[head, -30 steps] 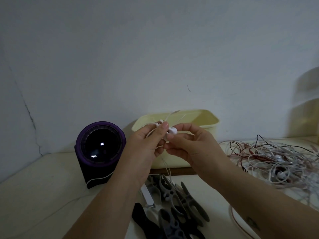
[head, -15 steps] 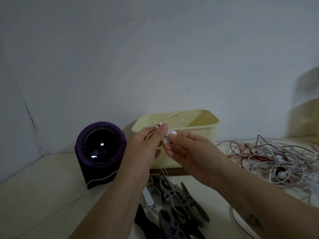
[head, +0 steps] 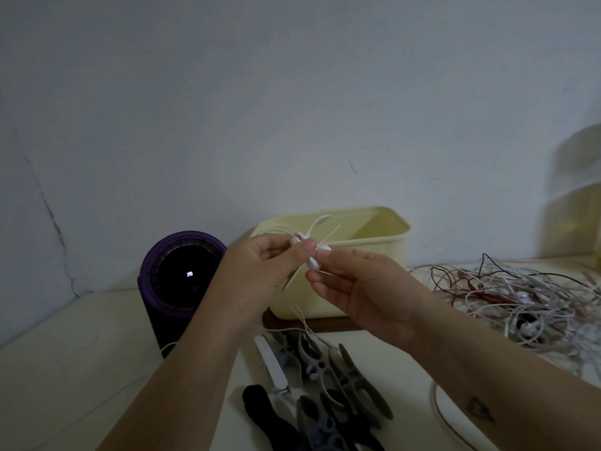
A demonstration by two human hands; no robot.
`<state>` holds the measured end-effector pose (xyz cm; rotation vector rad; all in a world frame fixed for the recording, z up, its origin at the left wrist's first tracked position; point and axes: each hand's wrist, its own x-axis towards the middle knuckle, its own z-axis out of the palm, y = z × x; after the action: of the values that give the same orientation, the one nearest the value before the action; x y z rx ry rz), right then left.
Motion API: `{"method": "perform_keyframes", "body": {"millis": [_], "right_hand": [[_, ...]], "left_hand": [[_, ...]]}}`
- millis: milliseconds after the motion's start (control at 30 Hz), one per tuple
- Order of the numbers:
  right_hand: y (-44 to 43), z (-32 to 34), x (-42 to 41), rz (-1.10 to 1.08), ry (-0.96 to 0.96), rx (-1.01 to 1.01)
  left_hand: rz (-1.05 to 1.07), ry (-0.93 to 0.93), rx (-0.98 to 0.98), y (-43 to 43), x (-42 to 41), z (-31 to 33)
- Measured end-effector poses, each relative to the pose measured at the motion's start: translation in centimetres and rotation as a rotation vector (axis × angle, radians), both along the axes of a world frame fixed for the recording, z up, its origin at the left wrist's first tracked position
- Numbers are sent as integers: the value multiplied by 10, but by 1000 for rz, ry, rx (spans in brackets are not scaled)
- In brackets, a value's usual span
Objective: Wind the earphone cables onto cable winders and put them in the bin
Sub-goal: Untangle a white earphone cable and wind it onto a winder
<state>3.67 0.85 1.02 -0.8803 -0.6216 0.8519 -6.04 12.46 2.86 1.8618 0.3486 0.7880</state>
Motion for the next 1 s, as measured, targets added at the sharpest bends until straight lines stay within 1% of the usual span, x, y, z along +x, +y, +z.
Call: {"method": "perform_keyframes", "body": {"millis": [167,300,433,533,567,600,700,767,867,1000], "right_hand": [[-1,0,-1,-32,-61,-16],[-3,2,1,6,-61,-33],[-3,4,-1,23,-61,-35],[-3,2,-4,-9,-93,-17],[-2,1,-5,-57,-136,-12],[-1,0,-6,-132,-220,-20],[1,-3,-10,-362,-535,-47],[1,-4,-11,-431,-602,-10],[1,-4,-9,-419,-561,12],[-1,-2,-4,-264,-377,24]], "left_hand": [[-11,6,-63,1,3,-3],[-11,-11,-50,-1,3,-3],[-31,46,-26,-1,2,-4],[-8,46,-76,0,4,-6],[11,33,-106,-1,5,-7],[30,17,-133,-1,5,-8],[68,-27,-204,-5,8,-10],[69,-53,-246,-9,10,-12],[52,-76,-286,-14,12,-14],[-3,-75,-264,-14,11,-13]]}}
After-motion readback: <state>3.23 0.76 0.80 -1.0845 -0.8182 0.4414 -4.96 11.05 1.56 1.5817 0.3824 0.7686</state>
